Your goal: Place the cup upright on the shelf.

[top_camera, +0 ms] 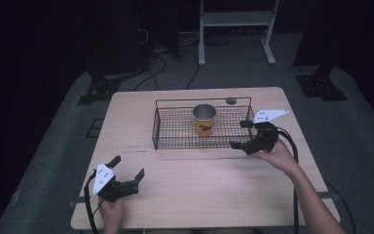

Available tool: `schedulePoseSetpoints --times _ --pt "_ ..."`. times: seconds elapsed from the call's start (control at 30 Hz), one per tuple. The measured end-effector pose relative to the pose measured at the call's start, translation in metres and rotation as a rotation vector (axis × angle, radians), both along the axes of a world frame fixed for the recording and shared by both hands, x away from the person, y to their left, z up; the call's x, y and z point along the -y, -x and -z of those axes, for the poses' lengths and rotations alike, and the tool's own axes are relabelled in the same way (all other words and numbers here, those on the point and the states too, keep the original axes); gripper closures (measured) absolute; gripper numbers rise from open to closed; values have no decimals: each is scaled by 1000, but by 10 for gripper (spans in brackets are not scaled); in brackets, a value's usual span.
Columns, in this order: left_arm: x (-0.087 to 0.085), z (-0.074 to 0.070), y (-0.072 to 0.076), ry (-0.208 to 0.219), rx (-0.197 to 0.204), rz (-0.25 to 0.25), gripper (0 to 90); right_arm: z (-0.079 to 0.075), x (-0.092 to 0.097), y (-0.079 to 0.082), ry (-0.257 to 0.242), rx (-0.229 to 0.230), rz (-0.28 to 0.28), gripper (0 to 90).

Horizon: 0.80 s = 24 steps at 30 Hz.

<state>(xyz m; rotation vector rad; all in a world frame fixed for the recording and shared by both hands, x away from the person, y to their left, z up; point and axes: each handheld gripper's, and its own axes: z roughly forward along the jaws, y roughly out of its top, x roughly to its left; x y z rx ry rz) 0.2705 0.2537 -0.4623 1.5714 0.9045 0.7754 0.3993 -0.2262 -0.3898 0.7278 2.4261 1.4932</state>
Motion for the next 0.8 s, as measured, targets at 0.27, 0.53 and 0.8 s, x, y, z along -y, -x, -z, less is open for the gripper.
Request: schedulePoseSetpoints --times 0.27,0.53,0.8 --pt "0 0 0 0 1 -1 0 4 3 6 -3 -5 -1 7" --pt "0 0 0 -1 2 0 0 5 6 13 -7 0 -3 7" --pt "0 0 0 -1 2 -2 0 12 11 20 -15 -5 -1 7"
